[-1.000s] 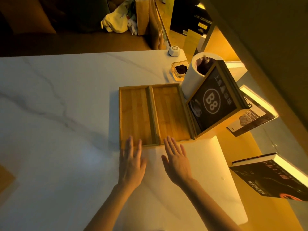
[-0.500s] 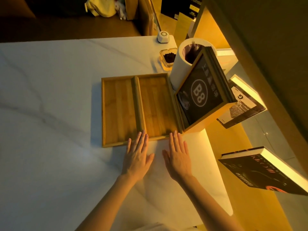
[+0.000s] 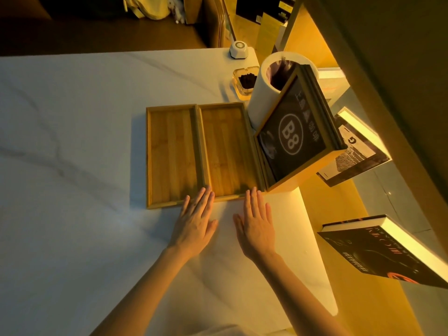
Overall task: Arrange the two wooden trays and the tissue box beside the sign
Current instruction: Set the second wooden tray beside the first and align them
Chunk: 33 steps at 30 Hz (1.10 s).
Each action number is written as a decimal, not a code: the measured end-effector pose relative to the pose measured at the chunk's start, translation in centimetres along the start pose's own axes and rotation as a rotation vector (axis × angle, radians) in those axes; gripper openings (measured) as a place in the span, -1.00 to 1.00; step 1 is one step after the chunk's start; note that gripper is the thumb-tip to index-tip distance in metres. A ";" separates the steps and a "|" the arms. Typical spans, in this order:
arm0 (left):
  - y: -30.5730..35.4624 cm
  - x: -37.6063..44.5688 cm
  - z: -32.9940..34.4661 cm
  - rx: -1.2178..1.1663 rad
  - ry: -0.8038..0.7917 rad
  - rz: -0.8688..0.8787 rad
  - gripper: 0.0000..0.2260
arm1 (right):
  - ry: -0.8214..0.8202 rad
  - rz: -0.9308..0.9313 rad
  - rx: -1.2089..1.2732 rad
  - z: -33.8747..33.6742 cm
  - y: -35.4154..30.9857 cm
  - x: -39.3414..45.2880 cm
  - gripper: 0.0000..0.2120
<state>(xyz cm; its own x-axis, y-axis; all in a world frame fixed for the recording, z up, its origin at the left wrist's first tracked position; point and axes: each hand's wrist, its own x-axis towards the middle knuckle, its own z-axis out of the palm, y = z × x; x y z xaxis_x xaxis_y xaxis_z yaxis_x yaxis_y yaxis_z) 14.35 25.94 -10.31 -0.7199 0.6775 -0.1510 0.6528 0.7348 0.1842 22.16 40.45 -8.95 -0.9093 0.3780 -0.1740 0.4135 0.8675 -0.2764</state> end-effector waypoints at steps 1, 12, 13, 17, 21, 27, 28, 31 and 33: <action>0.0 0.0 0.0 -0.002 0.004 0.000 -0.46 | 0.003 0.003 0.004 0.0 -0.1 0.0 -0.38; -0.1 0.1 0.0 -0.031 0.004 0.010 -0.45 | 0.011 -0.002 -0.012 0.1 0.0 0.2 -0.35; -0.1 0.0 0.0 -0.036 0.003 0.009 -0.45 | 0.005 -0.002 -0.010 0.1 -0.1 0.2 -0.35; -0.1 -0.1 -0.2 -0.046 0.002 0.005 -0.46 | -0.027 -0.005 -0.002 -0.3 -0.2 0.2 -0.43; 0.2 0.0 -1.3 -0.220 0.054 0.018 -0.46 | 0.002 0.018 0.030 -1.4 -0.8 0.5 -0.44; -1.8 -0.4 -3.8 -0.425 0.308 -0.100 -0.69 | 0.132 -0.119 0.175 -3.3 -4.2 2.1 -0.70; -2.5 -0.5 -3.9 -0.418 0.347 -0.140 -0.72 | 0.113 -0.159 0.198 -3.5 -4.8 2.4 -0.71; -4.6 -0.8 -4.1 -0.395 0.418 -0.353 -0.69 | 0.034 -0.250 0.207 -3.8 -6.5 3.2 -0.68; -5.7 -0.9 -4.0 -0.400 0.400 -0.514 -0.59 | -0.055 -0.250 0.196 -3.6 -7.3 3.5 -0.59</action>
<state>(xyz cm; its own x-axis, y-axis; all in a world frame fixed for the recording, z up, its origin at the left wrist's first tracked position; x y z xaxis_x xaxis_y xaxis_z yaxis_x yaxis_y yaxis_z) 10.33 20.99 -7.29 -0.9904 0.1333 0.0360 0.1318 0.8344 0.5352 15.79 36.56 -4.16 -0.9822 0.1381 -0.1271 0.1834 0.8507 -0.4927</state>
